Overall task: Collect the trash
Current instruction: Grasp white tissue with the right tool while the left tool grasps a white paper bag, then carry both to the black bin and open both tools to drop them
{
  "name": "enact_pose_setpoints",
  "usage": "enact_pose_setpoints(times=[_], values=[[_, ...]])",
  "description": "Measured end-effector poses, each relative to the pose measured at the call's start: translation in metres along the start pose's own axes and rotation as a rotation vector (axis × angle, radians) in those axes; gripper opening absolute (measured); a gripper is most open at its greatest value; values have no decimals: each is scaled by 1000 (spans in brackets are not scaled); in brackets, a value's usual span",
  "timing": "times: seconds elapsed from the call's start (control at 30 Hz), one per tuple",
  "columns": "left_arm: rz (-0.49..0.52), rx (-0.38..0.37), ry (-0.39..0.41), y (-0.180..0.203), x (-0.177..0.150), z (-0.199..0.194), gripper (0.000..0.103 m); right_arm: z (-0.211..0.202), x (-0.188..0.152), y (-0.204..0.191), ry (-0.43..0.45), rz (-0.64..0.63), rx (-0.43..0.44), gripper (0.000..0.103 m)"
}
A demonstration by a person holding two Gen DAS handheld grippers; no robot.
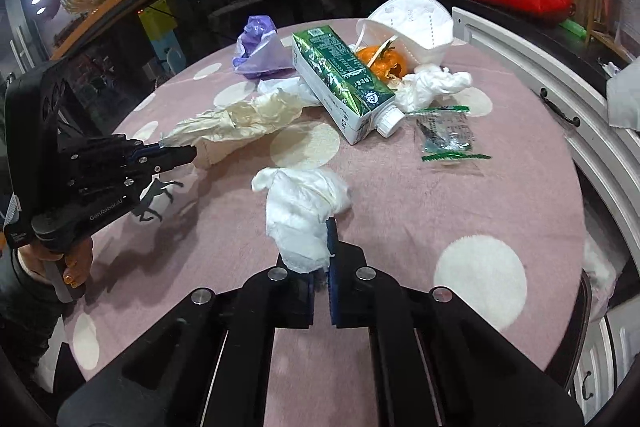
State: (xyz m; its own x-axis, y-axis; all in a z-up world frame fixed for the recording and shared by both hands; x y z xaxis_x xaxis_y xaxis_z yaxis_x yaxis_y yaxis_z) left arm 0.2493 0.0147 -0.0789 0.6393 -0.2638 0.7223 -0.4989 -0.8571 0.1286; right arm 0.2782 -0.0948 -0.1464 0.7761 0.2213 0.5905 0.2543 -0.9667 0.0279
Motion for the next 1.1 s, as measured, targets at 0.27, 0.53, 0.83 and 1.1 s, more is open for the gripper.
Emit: enact_pose_setpoints(times=[0.27,0.53,0.83,1.1], values=[[-44,-63,68,35,-4,-26,4,-53,-27,24,65,50,-11,5],[-26,-133,118,83,1,-34,4,-99,-58,62,109,137,-54,5],[41,-240,139,147,16,-28,4,-140,-95,127,132,272,-164,6],[104,-362,140,211,29,-13,4,-131,-134,200,31,426,-282,6]])
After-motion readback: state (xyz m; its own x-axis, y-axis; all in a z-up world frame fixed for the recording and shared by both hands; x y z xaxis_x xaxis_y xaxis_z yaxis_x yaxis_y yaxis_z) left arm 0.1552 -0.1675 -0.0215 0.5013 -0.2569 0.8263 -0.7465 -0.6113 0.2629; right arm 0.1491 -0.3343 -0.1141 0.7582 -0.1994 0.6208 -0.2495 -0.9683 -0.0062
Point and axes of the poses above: each gripper's, at about its wrist camera, not at the fingertips, and z roughly the way its jaws point, y to its right, x to its top, the point moved 5 cm from there along z, roughly the way its jaws point, and after that the axes turned 15 degrees about -x, right-handed, at the moved point
